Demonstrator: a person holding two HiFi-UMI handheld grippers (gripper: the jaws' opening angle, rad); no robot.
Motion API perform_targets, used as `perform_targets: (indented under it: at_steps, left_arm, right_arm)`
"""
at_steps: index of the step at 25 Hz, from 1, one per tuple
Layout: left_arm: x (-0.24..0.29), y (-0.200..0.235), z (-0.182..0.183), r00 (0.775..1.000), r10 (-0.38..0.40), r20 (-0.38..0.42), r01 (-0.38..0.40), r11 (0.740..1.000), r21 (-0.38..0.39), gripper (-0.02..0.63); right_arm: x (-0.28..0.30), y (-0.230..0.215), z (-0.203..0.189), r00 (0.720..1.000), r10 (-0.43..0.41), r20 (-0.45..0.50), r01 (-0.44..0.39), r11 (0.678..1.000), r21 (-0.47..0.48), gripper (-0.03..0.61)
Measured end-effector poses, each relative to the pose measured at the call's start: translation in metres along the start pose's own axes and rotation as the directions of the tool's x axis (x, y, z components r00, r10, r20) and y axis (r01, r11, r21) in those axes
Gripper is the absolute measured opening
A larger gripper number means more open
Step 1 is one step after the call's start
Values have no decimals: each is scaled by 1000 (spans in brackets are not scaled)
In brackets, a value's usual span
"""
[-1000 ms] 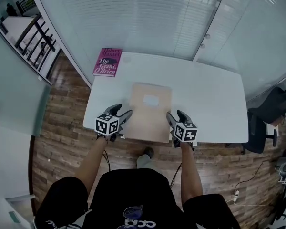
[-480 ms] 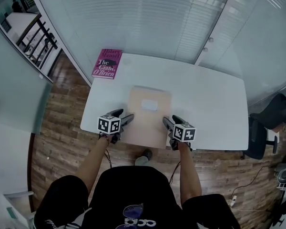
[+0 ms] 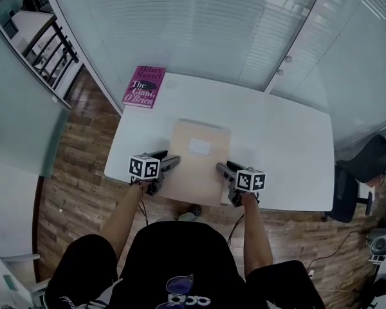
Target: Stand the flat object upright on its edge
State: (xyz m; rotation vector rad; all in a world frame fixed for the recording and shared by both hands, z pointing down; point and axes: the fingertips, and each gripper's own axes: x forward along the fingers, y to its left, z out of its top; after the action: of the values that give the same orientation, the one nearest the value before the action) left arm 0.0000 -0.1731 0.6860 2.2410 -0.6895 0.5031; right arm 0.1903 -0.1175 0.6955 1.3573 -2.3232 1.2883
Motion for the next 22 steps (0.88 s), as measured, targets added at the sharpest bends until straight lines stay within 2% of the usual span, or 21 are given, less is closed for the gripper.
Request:
perform_targets:
  at_steps: [16,22]
  left_arm:
    - [-7,-7,5,1000,18,9,-18,1000,-10,298]
    - [-18,-6,9,999,35,25,-35,999,12,298]
  right_arm:
    - [-1,4,3,1000,-13,2,13,1000,-7,238]
    - [-2,15,17,1000,-11,29,12,999,-44,238]
